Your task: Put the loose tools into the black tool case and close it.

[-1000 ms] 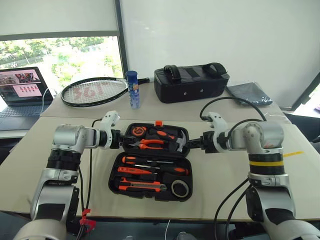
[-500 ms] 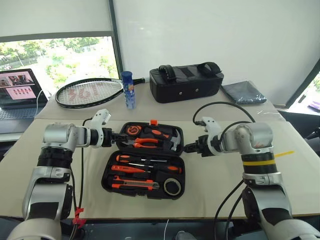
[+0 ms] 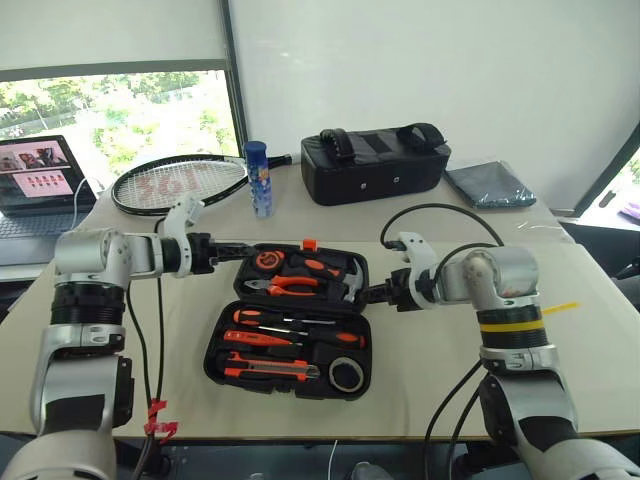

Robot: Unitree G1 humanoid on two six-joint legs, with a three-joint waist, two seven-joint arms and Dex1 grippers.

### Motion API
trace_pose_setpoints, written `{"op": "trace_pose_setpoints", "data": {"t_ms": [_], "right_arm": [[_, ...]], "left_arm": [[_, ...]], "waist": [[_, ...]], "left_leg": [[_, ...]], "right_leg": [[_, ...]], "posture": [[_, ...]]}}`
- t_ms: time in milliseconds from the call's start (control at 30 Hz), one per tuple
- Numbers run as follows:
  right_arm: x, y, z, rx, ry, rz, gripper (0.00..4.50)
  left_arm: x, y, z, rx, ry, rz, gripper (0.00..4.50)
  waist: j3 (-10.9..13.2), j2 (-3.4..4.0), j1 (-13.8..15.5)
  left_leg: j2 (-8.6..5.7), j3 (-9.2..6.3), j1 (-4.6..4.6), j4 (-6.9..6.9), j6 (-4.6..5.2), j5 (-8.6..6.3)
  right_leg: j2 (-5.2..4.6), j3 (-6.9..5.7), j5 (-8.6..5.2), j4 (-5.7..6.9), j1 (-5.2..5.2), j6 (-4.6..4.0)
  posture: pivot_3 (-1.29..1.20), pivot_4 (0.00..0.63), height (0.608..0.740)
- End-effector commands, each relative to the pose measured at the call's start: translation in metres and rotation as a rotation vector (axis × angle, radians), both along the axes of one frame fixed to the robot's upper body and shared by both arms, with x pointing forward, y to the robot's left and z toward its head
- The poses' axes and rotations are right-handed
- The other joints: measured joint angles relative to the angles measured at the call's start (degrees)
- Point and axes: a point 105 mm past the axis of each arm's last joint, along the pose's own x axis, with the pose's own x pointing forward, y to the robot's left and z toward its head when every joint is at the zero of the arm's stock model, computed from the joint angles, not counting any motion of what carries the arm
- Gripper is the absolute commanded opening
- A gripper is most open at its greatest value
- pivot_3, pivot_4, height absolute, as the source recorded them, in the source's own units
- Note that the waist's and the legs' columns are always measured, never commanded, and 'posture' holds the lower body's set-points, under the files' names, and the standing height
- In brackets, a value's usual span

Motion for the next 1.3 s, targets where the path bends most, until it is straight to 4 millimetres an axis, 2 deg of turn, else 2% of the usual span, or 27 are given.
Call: {"op": "trace_pose_setpoints", "data": {"t_ms": [33,200,400,633,733,800,967,1033,1200,1300], "right_arm": [[0.006,0.002,0.012,0.012,-0.051,-0.011,3.13],[0.009,0.004,0.008,-0.018,-0.04,-0.028,3.13],[0.014,0.005,0.006,-0.048,-0.039,-0.048,3.13],[0.013,0.008,0.006,-0.05,-0.031,-0.035,3.13],[0.013,0.007,0.003,-0.058,-0.018,-0.039,2.38],[0.014,0.005,0.001,-0.071,-0.015,-0.05,1.68],[0.016,0.006,-0.001,-0.082,-0.016,-0.058,0.1],[0.016,0.008,0.001,-0.077,-0.02,-0.056,0.0],[0.014,0.009,0.007,-0.037,-0.043,-0.05,0.0],[0.01,0.021,0.024,0.061,-0.185,0.046,0.0]], "left_arm": [[0.0,0.005,-0.014,0.102,0.011,-0.016,2.95],[0.007,0.0,-0.022,0.103,0.016,-0.005,2.95],[0.009,-0.021,-0.014,-0.013,0.007,-0.053,2.95],[0.007,-0.012,-0.024,0.074,0.045,-0.035,2.95],[0.01,-0.012,-0.027,0.086,0.045,-0.02,3.02],[0.013,-0.016,-0.029,0.086,0.047,-0.017,2.5],[0.009,-0.029,-0.039,0.08,0.085,-0.063,0.79],[0.007,-0.029,-0.04,0.08,0.091,-0.065,0.07],[0.008,-0.019,-0.035,0.025,0.061,-0.013,0.02],[0.006,-0.018,-0.025,-0.069,-0.002,-0.019,0.02]], "waist": [[0.0,0.01,0.1],[0.0,0.0,0.3],[0.0,0.0,0.2],[0.0,0.0,0.1],[0.0,0.0,0.1],[0.0,0.0,0.1],[0.0,0.0,0.3],[0.0,0.01,0.3],[0.0,0.01,0.1],[0.0,0.01,0.1]], "left_leg": [[-0.01,0.0,-0.01,0.0,0.0,0.0],[-0.02,-0.02,-0.19,0.09,0.0,0.0],[-0.01,-0.02,-0.24,0.08,0.0,0.0],[-0.03,0.01,-0.45,0.07,-0.01,0.01],[-0.06,0.01,-0.45,0.09,-0.02,0.01],[-0.07,0.01,-0.46,0.11,-0.02,0.02],[-0.11,-0.01,-0.33,0.19,-0.06,0.05],[-0.14,-0.01,-0.26,0.19,-0.04,0.09],[-0.15,-0.03,-0.15,0.18,-0.03,0.11],[-0.14,-0.04,-0.17,0.18,-0.03,0.11]], "right_leg": [[-0.01,0.0,0.0,0.0,0.0,0.0],[-0.03,-0.05,0.0,-0.02,-0.06,0.01],[-0.02,-0.04,0.01,0.03,-0.14,0.01],[-0.03,0.02,0.01,0.65,-0.54,0.0],[-0.06,0.02,0.01,0.67,-0.54,0.0],[-0.06,0.02,0.01,0.65,-0.53,0.0],[-0.08,0.01,0.01,0.49,-0.4,0.01],[-0.09,0.03,0.0,0.5,-0.33,0.01],[-0.09,0.04,0.0,0.52,-0.25,0.01],[-0.09,0.04,0.0,0.56,-0.28,0.01]], "posture": [[0.0,0.15,0.74],[0.0,0.15,0.74],[0.0,0.15,0.74],[0.0,0.15,0.74],[0.0,0.15,0.74],[0.0,0.15,0.74],[0.0,0.15,0.74],[0.0,0.15,0.74],[0.0,0.15,0.74],[0.0,0.15,0.74]]}}
